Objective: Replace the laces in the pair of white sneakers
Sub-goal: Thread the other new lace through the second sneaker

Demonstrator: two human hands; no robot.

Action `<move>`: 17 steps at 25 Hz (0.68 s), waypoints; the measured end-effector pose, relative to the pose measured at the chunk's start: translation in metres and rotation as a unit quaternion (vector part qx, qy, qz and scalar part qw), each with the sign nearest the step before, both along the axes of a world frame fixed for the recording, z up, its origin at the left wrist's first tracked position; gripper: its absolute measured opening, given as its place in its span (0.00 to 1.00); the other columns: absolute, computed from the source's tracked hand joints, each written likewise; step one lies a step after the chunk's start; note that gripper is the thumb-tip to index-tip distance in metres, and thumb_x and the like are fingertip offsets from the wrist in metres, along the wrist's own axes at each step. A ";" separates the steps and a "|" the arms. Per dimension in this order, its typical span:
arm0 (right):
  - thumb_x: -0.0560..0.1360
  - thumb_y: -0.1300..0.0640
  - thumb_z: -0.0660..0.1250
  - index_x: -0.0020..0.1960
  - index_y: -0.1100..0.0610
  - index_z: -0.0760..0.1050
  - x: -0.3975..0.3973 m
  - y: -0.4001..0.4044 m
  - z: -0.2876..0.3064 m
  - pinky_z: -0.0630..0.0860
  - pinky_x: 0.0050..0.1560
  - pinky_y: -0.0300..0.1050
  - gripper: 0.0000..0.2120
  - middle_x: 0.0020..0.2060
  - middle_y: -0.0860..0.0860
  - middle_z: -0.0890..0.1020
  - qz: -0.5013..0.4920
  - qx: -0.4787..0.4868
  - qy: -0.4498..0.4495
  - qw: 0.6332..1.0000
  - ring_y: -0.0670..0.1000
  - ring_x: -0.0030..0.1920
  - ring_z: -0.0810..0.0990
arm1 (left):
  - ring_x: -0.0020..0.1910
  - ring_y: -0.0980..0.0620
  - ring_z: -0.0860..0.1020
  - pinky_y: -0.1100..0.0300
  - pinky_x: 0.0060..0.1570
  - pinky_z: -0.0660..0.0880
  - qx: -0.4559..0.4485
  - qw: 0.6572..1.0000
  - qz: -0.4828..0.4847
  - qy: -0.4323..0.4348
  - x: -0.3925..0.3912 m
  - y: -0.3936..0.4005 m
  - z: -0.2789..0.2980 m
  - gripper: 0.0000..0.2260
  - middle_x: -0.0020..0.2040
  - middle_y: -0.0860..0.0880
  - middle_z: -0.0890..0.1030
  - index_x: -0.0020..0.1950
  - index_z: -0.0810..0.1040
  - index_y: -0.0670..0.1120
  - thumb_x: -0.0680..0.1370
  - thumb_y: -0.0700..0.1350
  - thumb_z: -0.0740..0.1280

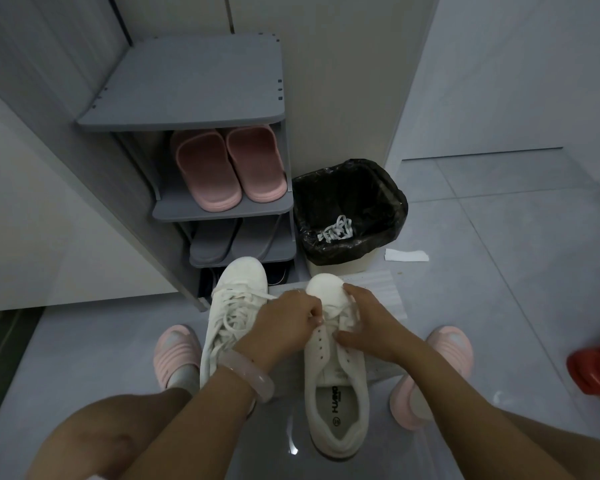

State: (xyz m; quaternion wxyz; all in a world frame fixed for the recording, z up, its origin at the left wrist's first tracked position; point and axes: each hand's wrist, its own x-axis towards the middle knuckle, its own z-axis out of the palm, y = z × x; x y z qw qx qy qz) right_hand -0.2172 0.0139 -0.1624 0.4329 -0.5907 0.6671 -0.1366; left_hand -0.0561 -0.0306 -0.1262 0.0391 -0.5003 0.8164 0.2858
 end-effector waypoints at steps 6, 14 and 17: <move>0.70 0.58 0.71 0.73 0.58 0.56 0.005 -0.001 -0.003 0.61 0.66 0.39 0.36 0.71 0.51 0.60 -0.028 -0.009 -0.001 1.000 0.50 0.70 0.62 | 0.45 0.58 0.73 0.64 0.47 0.67 0.068 0.995 -0.011 0.065 0.052 -0.029 0.074 0.07 0.45 0.55 0.73 0.38 0.76 0.54 0.76 0.47 0.66; 0.73 0.61 0.67 0.43 0.55 0.72 0.000 0.003 0.001 0.65 0.37 0.30 0.04 0.43 0.51 0.74 -0.045 -0.106 0.069 0.991 0.47 0.41 0.71 | 0.51 0.55 0.75 0.61 0.53 0.72 0.121 0.992 -0.025 -0.027 0.030 -0.014 0.039 0.10 0.51 0.51 0.79 0.53 0.79 0.47 0.76 0.50 0.66; 0.72 0.61 0.67 0.54 0.55 0.73 0.004 0.003 0.000 0.67 0.40 0.29 0.11 0.47 0.51 0.73 -0.038 -0.108 0.016 0.993 0.46 0.44 0.72 | 0.54 0.51 0.76 0.56 0.54 0.72 0.080 0.996 0.009 -0.025 0.011 -0.004 0.011 0.12 0.56 0.48 0.78 0.55 0.75 0.47 0.77 0.52 0.64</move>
